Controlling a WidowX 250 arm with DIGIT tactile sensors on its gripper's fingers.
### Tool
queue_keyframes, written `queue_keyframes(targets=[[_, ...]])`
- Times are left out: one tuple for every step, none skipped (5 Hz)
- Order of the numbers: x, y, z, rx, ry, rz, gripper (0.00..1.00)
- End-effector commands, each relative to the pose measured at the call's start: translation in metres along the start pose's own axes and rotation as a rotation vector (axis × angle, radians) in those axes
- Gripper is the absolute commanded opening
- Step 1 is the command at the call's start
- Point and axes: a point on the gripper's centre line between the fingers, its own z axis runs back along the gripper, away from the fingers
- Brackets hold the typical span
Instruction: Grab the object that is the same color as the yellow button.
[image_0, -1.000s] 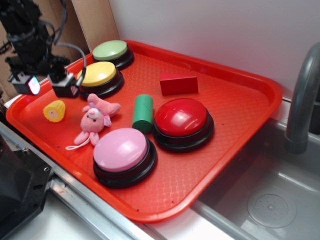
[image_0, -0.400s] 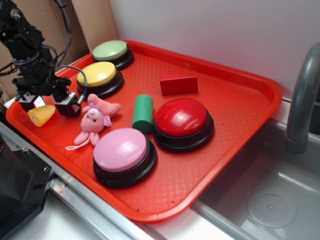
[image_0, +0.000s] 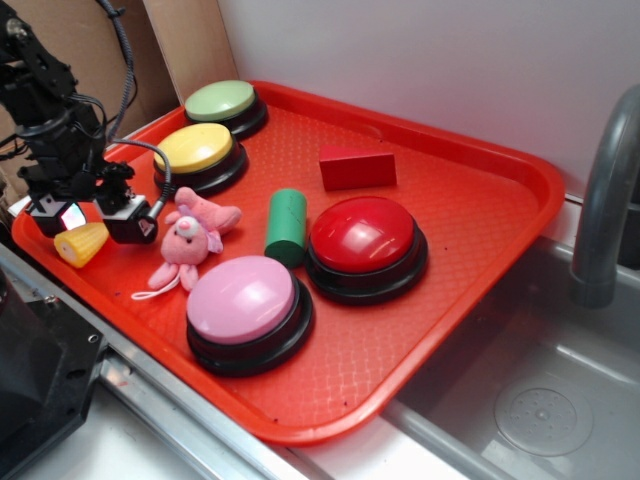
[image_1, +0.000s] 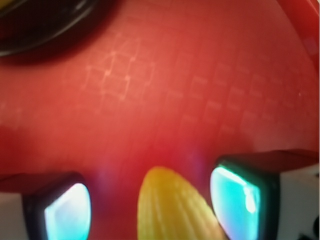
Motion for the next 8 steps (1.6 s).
queue_keyframes(targets=[[-0.002,0.01,0.005,0.011,-0.028,-0.001,0.5],[-0.001,0.011,0.004,0.028,-0.005,0.024,0.0],[0.004,0.008,0.016,0.069,-0.039,0.043,0.0],[0.018,-0.011,0.058,0.061,-0.03,0.057,0.0],[0.026,-0.045,0.106,-0.03,-0.011,0.05,0.0],[0.029,-0.076,0.157,-0.145,-0.01,0.058,0.0],[0.034,-0.096,0.195,-0.209,-0.055,0.099,0.0],[0.041,-0.101,0.191,-0.134,-0.085,0.144,0.0]])
